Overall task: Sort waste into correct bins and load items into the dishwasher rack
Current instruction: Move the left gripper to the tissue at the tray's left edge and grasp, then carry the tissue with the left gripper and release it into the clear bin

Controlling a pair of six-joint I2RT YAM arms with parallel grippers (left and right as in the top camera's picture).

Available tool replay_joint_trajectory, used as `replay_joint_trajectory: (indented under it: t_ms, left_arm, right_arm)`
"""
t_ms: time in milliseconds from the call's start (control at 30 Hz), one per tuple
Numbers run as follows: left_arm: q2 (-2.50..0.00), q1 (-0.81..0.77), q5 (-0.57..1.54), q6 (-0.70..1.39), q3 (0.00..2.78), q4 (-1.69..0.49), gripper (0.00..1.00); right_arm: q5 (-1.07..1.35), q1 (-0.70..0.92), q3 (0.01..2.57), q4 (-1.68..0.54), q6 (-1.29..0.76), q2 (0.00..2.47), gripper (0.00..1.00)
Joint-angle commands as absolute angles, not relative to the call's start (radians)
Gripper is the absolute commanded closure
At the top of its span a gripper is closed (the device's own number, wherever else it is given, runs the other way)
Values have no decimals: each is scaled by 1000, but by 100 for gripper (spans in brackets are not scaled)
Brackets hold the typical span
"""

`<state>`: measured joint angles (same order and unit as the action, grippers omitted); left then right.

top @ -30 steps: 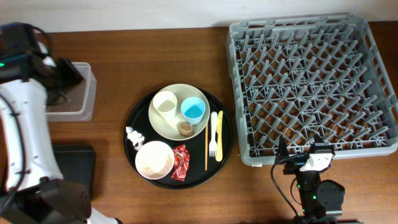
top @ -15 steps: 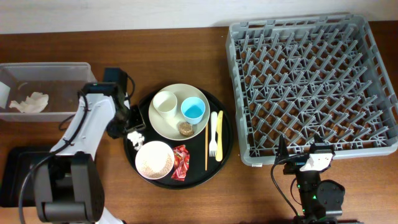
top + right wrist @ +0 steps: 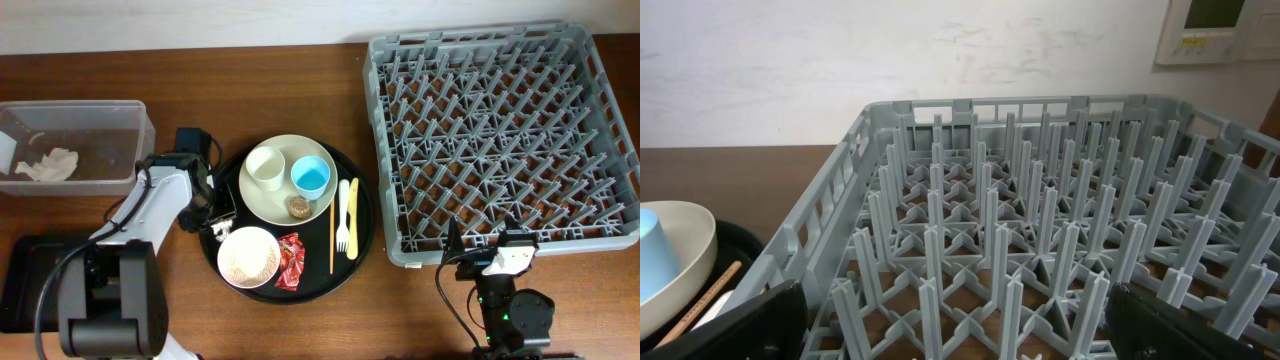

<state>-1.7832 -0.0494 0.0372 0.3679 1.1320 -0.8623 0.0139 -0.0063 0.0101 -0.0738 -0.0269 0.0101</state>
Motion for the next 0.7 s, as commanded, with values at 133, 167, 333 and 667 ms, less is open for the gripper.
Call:
replay_joint_trajectory:
  t_ms: [133,167,333,667]
  left_arm:
    - [-1785,-50,30,378,1098,-834,67]
    - [-1785,-50,30,378,1098,-833,70]
    - [-1785,-50,30,378,1098,-823,89]
    - [-1747,-50,29,319,1178,-842,99]
  right_arm:
    - [3,0,6,-80,-35,3,2]
    - [3,0,6,-80,-35,3,2]
    - [3,0,6,-80,-35,3,1]
    - [3,0,6,-80,-35,3,2]
